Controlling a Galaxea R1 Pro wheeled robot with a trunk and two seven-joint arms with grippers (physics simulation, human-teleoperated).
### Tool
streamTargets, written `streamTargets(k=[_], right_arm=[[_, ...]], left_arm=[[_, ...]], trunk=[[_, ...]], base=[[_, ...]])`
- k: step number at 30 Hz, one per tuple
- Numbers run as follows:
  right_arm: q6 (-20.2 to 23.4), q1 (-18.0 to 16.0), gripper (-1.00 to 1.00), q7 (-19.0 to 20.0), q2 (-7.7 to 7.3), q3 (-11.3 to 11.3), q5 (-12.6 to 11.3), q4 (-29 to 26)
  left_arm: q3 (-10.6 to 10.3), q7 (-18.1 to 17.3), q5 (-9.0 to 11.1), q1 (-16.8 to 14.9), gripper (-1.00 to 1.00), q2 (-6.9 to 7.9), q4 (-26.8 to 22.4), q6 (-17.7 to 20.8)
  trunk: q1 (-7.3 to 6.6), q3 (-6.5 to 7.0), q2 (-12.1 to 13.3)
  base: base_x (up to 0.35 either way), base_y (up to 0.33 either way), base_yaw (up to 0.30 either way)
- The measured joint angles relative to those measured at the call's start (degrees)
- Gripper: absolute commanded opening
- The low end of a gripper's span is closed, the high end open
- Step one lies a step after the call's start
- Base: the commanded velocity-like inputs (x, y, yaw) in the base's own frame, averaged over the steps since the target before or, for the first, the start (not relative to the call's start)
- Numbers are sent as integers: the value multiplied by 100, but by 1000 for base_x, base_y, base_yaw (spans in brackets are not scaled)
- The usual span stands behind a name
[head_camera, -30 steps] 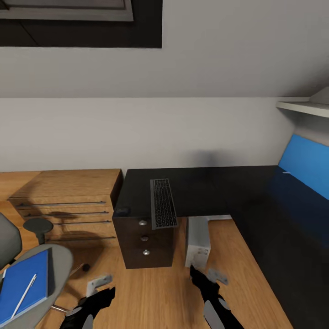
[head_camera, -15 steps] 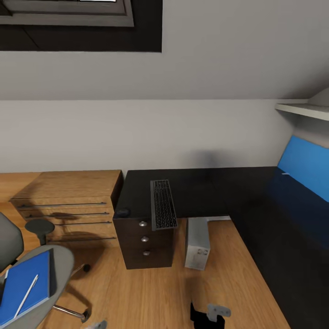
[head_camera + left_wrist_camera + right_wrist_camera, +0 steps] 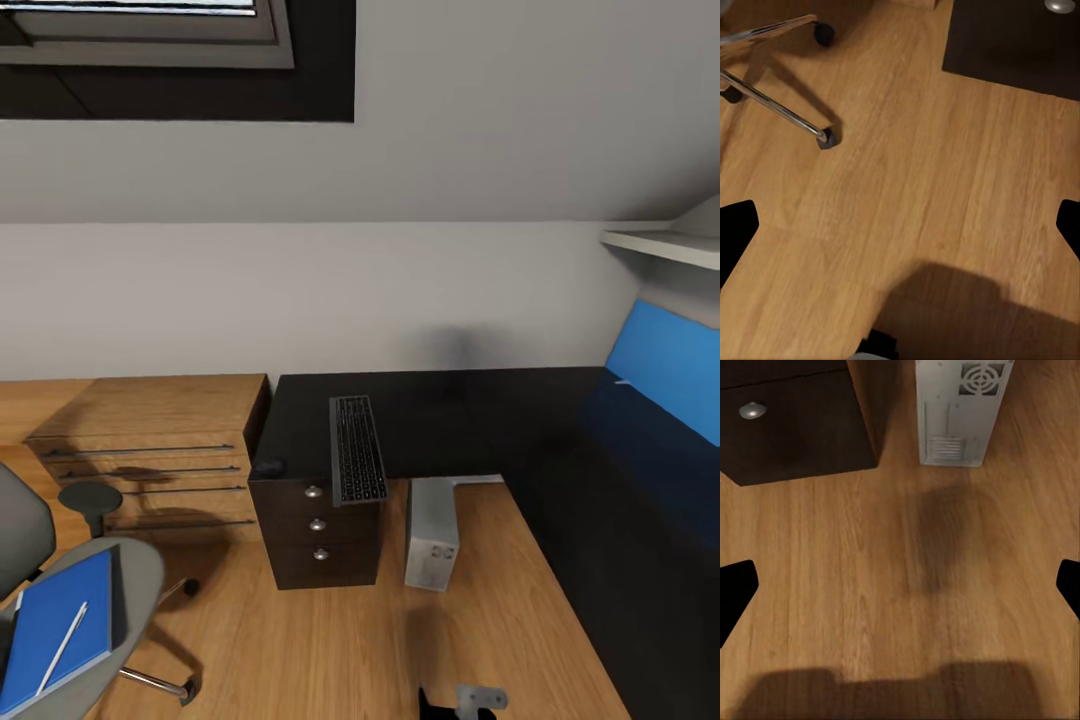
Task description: In the bedroom, organize the workspace by keeping the computer under the desk, ensuring the monitor is on the desk, placing the keyboard on the desk next to the monitor, placing the mouse on the desk next to the keyboard, moving the folder from the swivel chair onto the desk next to the mouse, stacking the notebook on top of the folder with the pen on top of the notebook, and positioning the swivel chair next to the desk.
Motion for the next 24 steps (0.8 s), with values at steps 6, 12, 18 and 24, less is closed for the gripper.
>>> streamTargets(k=[6, 12, 18, 24], right_arm=[[-13, 1, 100, -2, -50, -2, 78, 1], [-158, 2, 100, 6, -49, -2, 109, 19], [-179, 2, 100, -6, -56, -3, 108, 21], [-179, 2, 100, -6, -63, -3, 105, 21]], left_arm=[[-19, 12, 1, 0, 100, 0, 26, -61], [-20, 18, 7, 0, 100, -2, 39, -56], [-43, 36, 3, 0, 100, -25, 357, -43], [-44, 36, 2, 0, 100, -26, 380, -43]], trunk=[[-132, 108, 241], [-262, 216, 483], [-393, 325, 724], [-525, 433, 966]], base=[[-18, 0, 0], [-213, 0, 0], [-326, 0, 0], [-339, 0, 0]])
